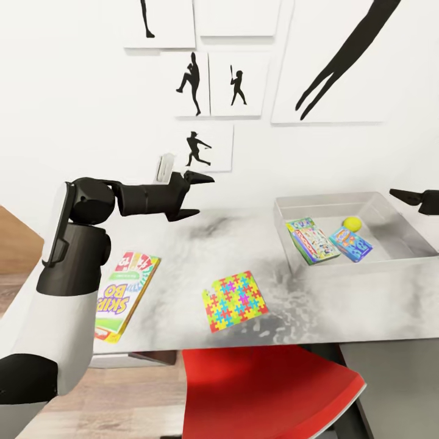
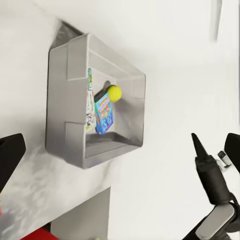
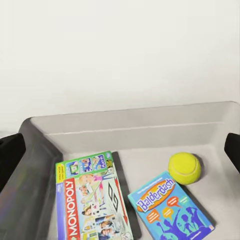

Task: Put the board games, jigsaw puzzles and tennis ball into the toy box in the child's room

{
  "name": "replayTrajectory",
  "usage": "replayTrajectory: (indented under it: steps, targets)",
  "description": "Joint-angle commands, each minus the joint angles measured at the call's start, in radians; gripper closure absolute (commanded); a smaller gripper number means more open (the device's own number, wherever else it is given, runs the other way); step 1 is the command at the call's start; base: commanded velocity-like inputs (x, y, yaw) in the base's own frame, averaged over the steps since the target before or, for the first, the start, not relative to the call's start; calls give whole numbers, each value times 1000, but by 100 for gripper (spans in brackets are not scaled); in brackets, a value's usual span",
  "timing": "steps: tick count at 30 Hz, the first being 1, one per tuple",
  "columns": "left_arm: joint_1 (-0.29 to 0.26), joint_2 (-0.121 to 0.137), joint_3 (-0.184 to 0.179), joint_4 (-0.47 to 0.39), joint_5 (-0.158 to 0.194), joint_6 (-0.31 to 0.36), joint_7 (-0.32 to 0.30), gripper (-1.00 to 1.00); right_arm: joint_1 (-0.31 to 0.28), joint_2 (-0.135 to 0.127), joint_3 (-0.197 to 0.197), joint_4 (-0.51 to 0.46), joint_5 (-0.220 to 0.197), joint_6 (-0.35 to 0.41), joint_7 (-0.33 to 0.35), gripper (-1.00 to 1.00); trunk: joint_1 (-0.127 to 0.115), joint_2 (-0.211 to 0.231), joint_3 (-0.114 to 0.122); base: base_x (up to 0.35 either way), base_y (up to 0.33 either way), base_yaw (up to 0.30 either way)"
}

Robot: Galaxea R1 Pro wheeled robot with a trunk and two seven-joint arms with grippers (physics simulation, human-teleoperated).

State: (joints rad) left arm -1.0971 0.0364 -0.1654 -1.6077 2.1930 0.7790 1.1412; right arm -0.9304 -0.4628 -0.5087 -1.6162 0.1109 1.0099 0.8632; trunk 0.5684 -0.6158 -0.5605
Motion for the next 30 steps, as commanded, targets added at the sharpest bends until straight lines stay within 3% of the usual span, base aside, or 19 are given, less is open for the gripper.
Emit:
replayTrajectory:
  steps: [1,8,14,27,30]
  targets:
    - [5,1,2,0,8,9,5,-100,-3,0,0,-1,11,5,11,-100,0,-1,1,0,0,0]
    - [24,5,10,0,8,33,-10,-100,-7,-1,1,-1,11,10,13,-100,0,-1,12,-13,0,0]
    - [26,6,27,0,8,36,-11,-100,-5,1,1,-1,12,10,12,-100,0,-1,22,-217,37,0]
    - [26,7,44,-1,8,54,-17,-100,-2,0,2,-1,17,10,11,-100,0,-1,43,-76,293,0]
    - [22,18,47,-1,8,68,-19,-100,-6,-3,1,-1,17,11,12,-100,0,-1,48,-7,270,0]
